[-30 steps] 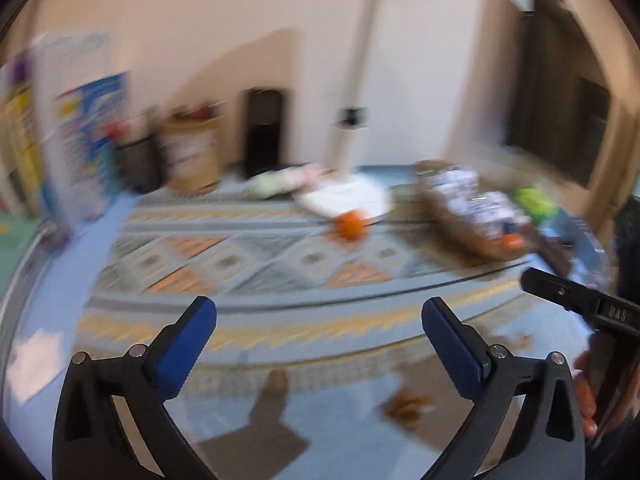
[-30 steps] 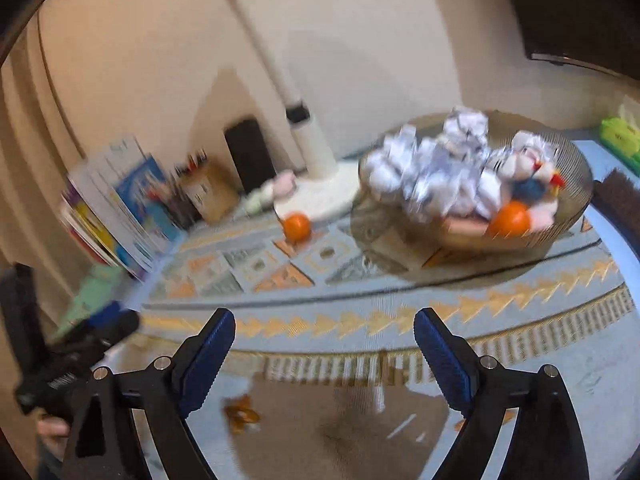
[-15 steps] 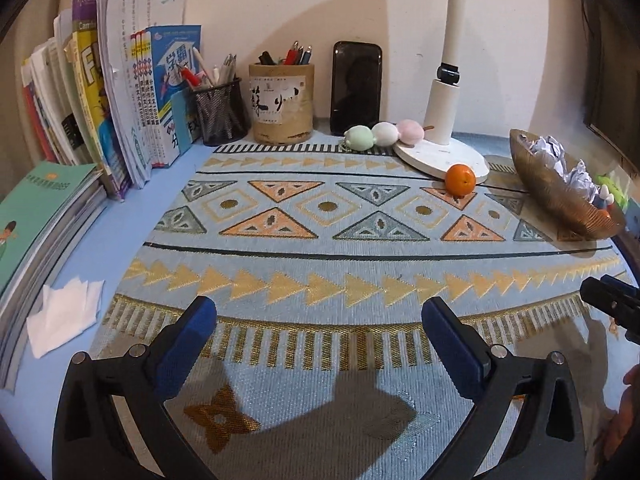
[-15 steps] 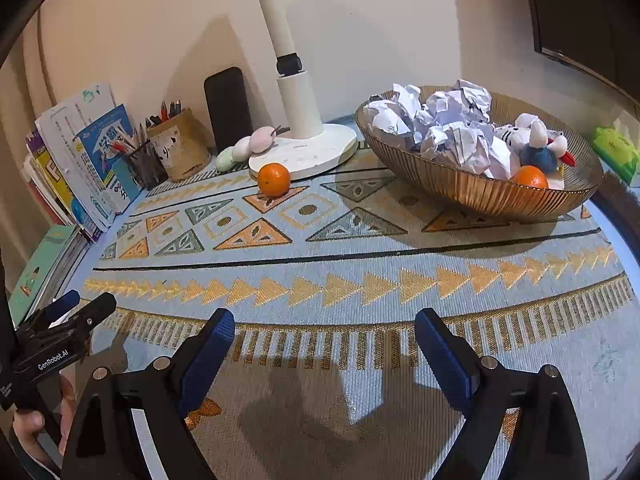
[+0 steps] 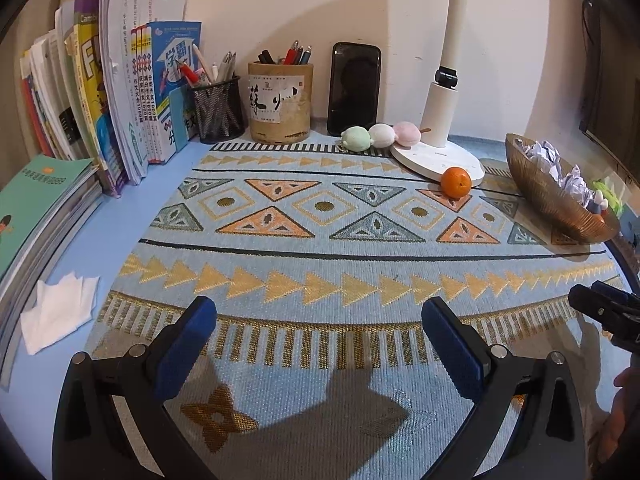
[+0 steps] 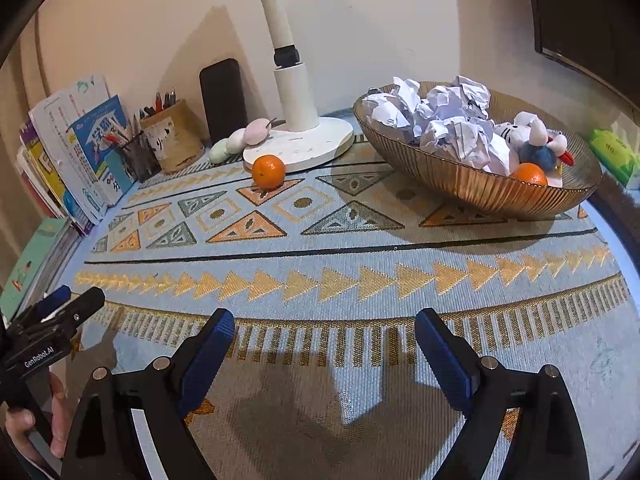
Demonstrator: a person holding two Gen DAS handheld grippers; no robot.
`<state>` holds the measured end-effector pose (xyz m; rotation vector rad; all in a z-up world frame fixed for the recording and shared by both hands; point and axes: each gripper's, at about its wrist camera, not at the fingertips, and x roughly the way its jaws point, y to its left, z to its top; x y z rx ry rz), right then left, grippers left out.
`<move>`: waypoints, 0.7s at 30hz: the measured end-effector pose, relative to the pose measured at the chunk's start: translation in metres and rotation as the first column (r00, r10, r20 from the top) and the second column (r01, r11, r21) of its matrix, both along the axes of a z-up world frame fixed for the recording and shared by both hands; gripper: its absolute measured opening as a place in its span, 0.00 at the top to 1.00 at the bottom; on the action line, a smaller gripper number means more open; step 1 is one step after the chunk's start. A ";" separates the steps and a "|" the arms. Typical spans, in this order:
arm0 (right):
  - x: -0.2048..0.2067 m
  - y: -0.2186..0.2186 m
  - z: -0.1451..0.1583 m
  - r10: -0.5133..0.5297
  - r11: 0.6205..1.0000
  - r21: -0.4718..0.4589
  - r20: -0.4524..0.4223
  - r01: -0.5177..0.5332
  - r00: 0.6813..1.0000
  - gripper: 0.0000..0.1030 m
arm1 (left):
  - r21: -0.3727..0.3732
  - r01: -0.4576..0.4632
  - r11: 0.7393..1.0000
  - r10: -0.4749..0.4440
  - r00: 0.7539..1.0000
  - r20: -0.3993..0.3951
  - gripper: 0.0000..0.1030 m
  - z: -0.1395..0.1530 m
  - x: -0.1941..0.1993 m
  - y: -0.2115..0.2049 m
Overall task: Organize objects
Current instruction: 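Move both open tools back over the rug, then grasp the dango plush with the left tool while the right tool grasps the other orange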
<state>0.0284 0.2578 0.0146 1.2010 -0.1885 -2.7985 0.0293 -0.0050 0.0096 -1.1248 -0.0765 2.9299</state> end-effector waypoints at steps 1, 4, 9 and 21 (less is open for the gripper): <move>0.000 -0.002 0.000 0.004 1.000 0.009 0.000 -0.004 1.000 0.12 | 0.000 0.007 1.000 -0.007 1.000 0.005 0.01 0.000 0.000 0.000; -0.001 -0.006 -0.002 0.017 0.999 0.028 0.011 -0.017 1.000 0.12 | 0.002 0.067 0.998 -0.067 0.997 0.040 0.01 0.001 -0.005 0.004; -0.012 -0.011 -0.006 0.053 0.999 0.007 0.080 -0.054 0.995 0.12 | 0.021 0.215 0.976 -0.215 0.976 0.021 0.01 0.033 -0.037 0.009; -0.134 -0.049 0.018 0.143 0.990 -0.001 0.105 -0.143 0.984 0.31 | -0.033 0.314 0.949 -0.311 0.947 0.080 0.01 0.013 -0.240 0.019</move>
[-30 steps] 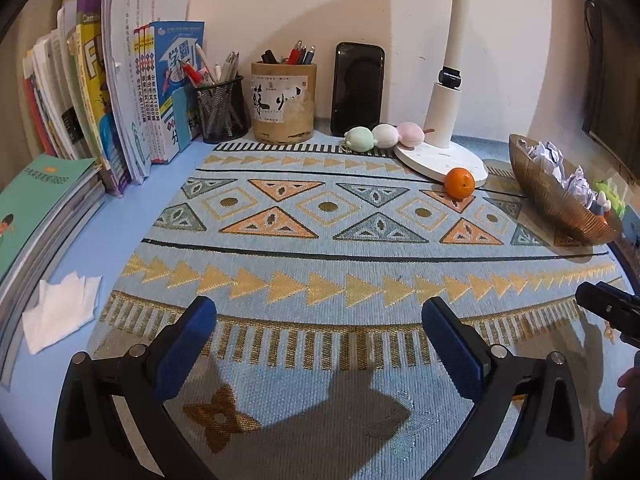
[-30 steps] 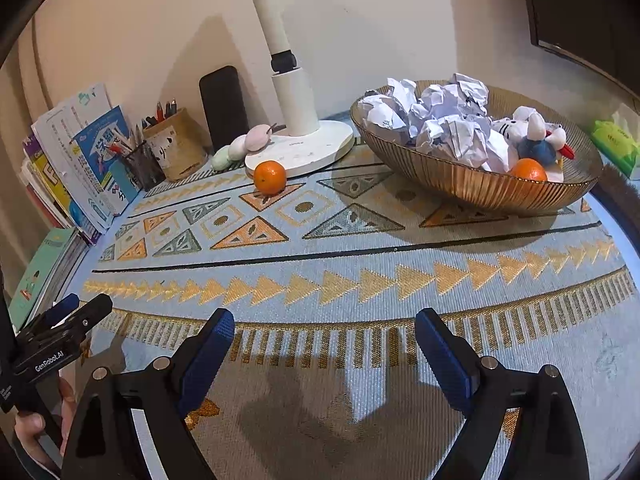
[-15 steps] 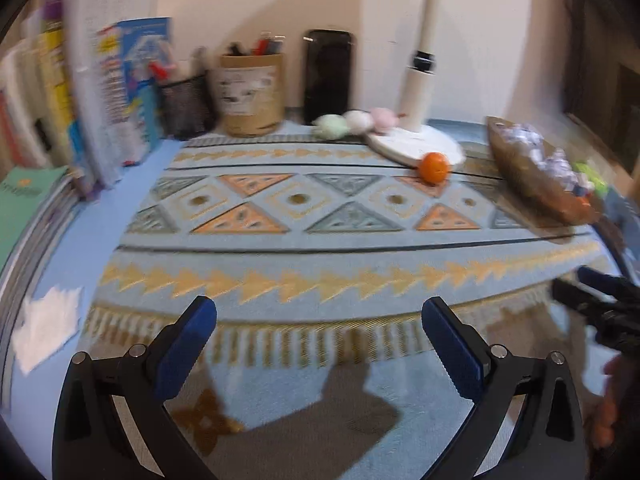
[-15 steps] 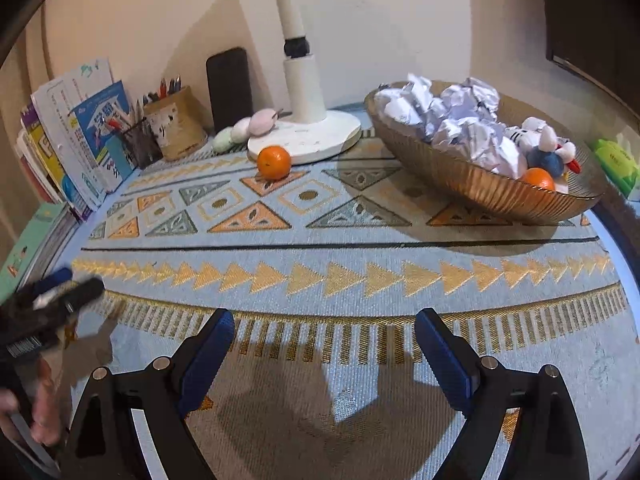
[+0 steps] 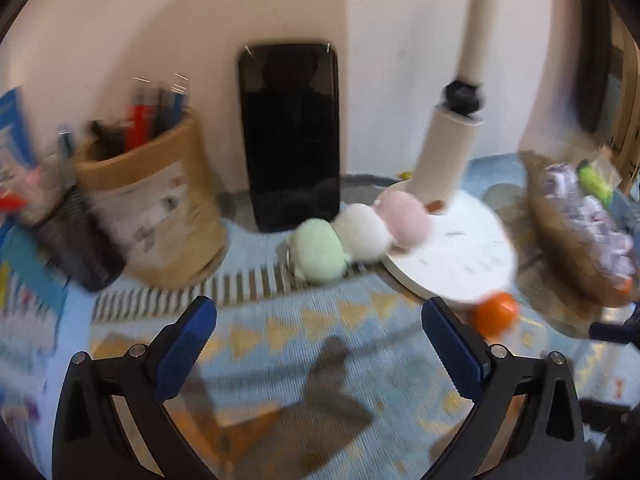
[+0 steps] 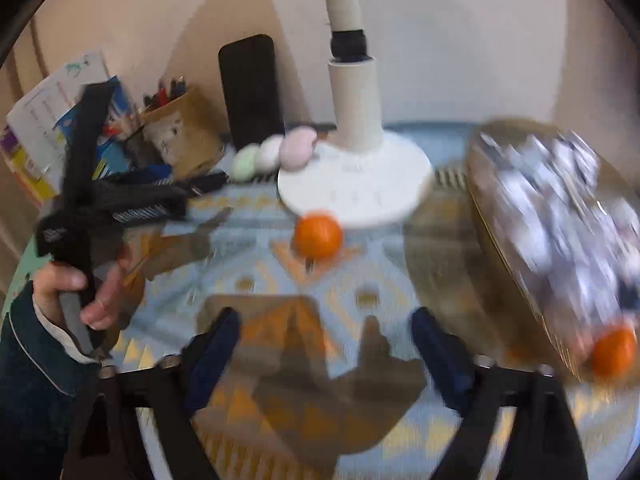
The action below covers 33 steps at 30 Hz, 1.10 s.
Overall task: Organize objects
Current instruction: 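Grasp the dango plush with the left tool while the right tool grasps the other orange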
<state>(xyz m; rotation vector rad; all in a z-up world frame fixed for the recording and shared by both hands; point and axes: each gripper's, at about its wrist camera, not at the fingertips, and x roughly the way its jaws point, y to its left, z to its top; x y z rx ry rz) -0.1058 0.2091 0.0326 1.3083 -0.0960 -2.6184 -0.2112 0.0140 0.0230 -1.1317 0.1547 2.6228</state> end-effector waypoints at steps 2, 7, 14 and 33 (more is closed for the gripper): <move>-0.024 -0.005 -0.007 0.007 1.000 -0.023 0.000 -0.007 1.000 0.32 | -0.038 0.010 0.999 -0.010 1.000 0.012 0.02 -0.013 -0.025 0.009; -0.045 -0.018 -0.015 0.003 1.000 0.004 -0.039 -0.003 0.999 0.32 | -0.078 0.051 0.996 -0.048 0.998 0.038 0.07 -0.026 -0.054 0.028; -0.050 -0.037 -0.024 0.018 0.995 0.100 -0.059 -0.012 0.998 0.65 | -0.106 0.081 0.991 -0.079 0.997 0.023 0.46 -0.028 -0.043 0.041; 0.130 0.033 -0.024 -0.018 0.995 0.100 -0.110 0.029 0.994 0.66 | -0.024 -0.125 0.992 0.127 0.982 0.141 0.47 0.018 0.188 -0.001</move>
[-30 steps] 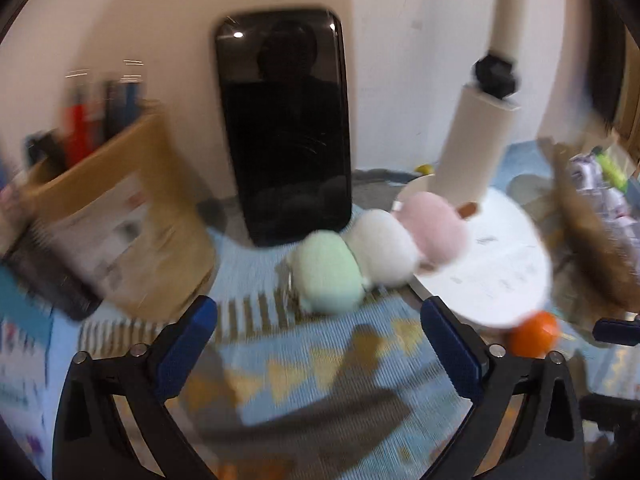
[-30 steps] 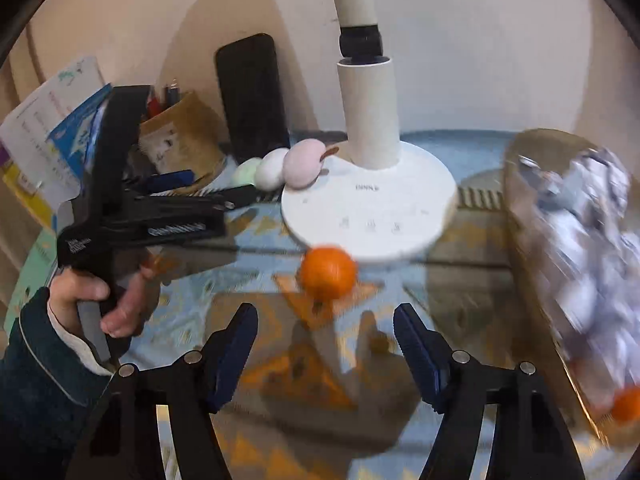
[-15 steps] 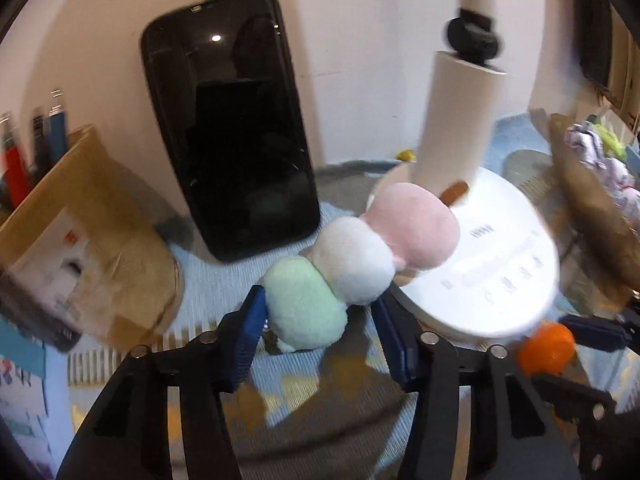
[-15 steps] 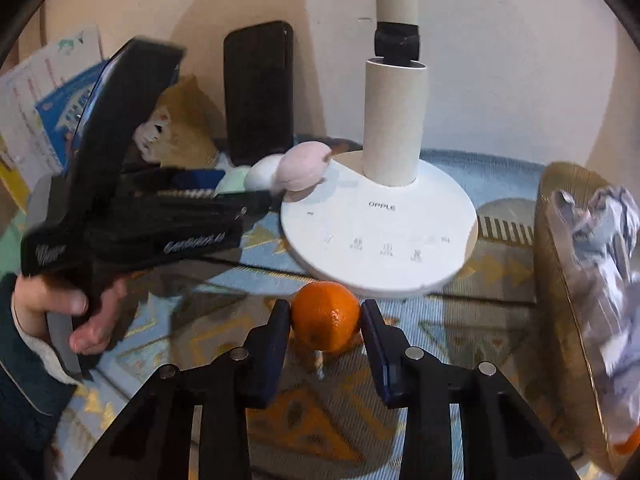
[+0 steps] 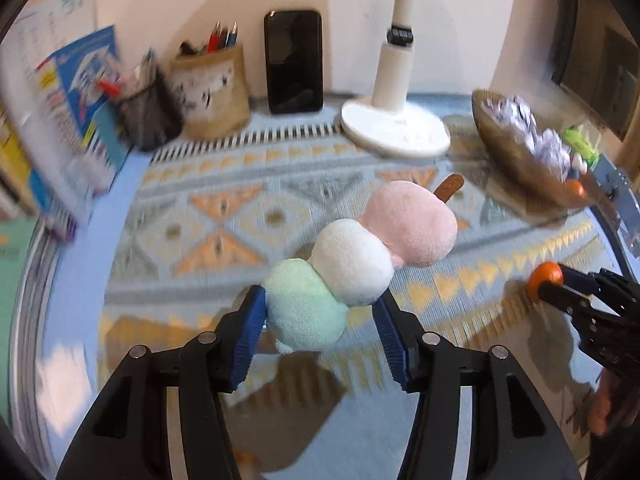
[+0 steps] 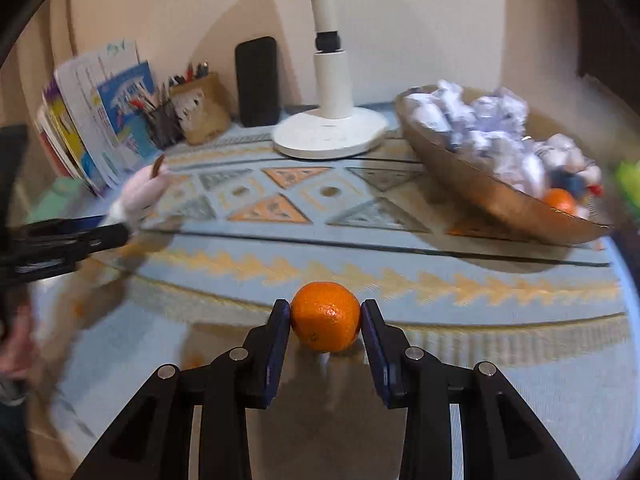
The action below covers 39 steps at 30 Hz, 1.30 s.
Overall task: Organize objects
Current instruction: 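Grasp the dango plush with the left tool while the right tool grasps the other orange, then lift the dango plush with the left tool while the right tool lifts the orange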
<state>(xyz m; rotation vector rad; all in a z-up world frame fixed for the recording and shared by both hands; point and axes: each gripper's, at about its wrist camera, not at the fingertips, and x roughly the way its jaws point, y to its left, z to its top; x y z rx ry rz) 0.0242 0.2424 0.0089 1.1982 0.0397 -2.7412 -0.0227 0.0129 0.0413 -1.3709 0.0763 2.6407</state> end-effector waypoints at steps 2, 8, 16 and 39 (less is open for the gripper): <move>0.007 -0.003 0.001 -0.021 0.998 0.059 -0.033 0.023 0.999 0.66 | 0.047 -0.027 0.999 0.024 0.997 0.067 0.47 -0.011 0.009 0.006; 0.009 0.007 0.000 -0.039 0.999 0.031 -0.032 0.040 0.999 0.66 | 0.000 -0.124 0.992 0.124 0.988 0.093 0.28 -0.021 0.020 0.029; 0.013 0.020 0.002 -0.064 0.997 -0.031 -0.020 0.064 0.998 0.66 | 0.366 0.106 0.924 -0.208 0.945 0.251 0.11 -0.015 0.046 0.039; -0.003 0.022 -0.005 -0.134 0.991 0.000 0.046 0.134 0.990 0.12 | -0.031 0.026 0.999 -0.028 0.998 -0.051 0.53 -0.040 -0.002 0.033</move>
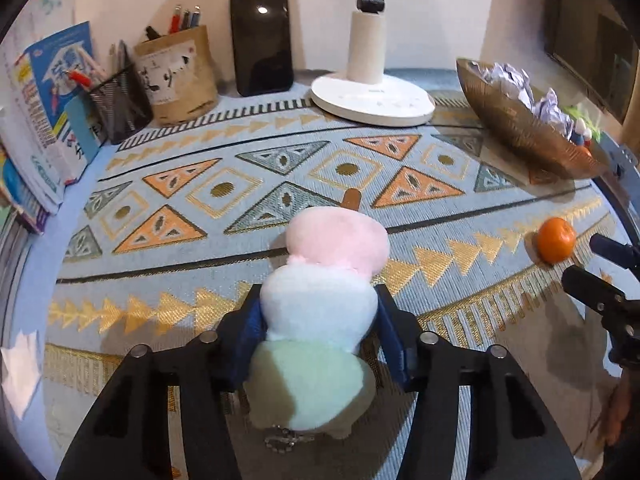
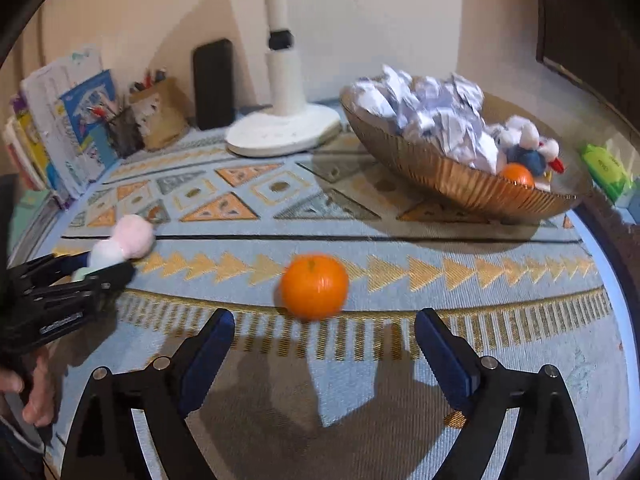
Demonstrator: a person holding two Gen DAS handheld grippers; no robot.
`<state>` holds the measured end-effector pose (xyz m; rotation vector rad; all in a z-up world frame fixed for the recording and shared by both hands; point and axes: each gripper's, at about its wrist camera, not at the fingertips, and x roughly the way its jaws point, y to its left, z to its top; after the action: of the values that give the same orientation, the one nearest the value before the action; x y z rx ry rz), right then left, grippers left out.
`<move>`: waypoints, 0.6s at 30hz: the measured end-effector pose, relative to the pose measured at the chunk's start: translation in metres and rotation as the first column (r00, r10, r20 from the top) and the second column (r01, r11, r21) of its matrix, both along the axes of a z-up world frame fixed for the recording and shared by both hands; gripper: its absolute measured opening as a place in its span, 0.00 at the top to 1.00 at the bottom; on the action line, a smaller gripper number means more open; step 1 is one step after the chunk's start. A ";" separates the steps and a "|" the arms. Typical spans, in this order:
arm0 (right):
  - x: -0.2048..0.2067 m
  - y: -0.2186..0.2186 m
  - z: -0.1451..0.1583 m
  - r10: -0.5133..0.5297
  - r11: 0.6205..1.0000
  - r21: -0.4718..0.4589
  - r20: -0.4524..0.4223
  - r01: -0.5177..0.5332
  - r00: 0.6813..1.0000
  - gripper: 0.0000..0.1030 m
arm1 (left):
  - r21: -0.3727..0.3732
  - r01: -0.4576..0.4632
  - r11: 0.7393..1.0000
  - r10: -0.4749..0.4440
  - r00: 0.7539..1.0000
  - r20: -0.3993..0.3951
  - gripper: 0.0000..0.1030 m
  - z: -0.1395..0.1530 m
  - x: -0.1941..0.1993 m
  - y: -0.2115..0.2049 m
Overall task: Organize objects
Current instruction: 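Lift the dango plush with the left tool while the right tool lifts the orange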
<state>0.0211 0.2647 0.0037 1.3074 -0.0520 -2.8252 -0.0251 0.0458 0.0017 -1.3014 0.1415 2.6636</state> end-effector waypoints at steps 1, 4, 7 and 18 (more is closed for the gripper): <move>-0.005 0.002 -0.003 -0.025 1.000 0.002 0.025 0.025 0.999 0.12 | 0.000 -0.004 1.000 0.004 1.000 -0.001 0.53 0.000 0.000 -0.001; -0.010 0.011 -0.005 -0.025 0.997 -0.072 0.056 0.029 0.998 0.26 | -0.030 0.001 1.000 -0.002 1.000 -0.019 0.53 0.000 0.000 0.004; -0.014 0.021 -0.003 -0.040 0.986 -0.156 0.089 0.054 0.995 0.26 | -0.060 0.002 0.998 -0.004 0.999 -0.035 0.53 0.000 0.003 0.009; -0.024 -0.014 -0.004 -0.014 0.999 -0.049 0.056 0.017 0.998 0.65 | -0.065 0.006 0.998 -0.008 0.999 -0.039 0.53 0.000 0.003 0.012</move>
<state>-0.0028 0.2511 -0.0001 1.3817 -0.1323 -2.7808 -0.0219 0.0576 0.0017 -1.2645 0.2395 2.7011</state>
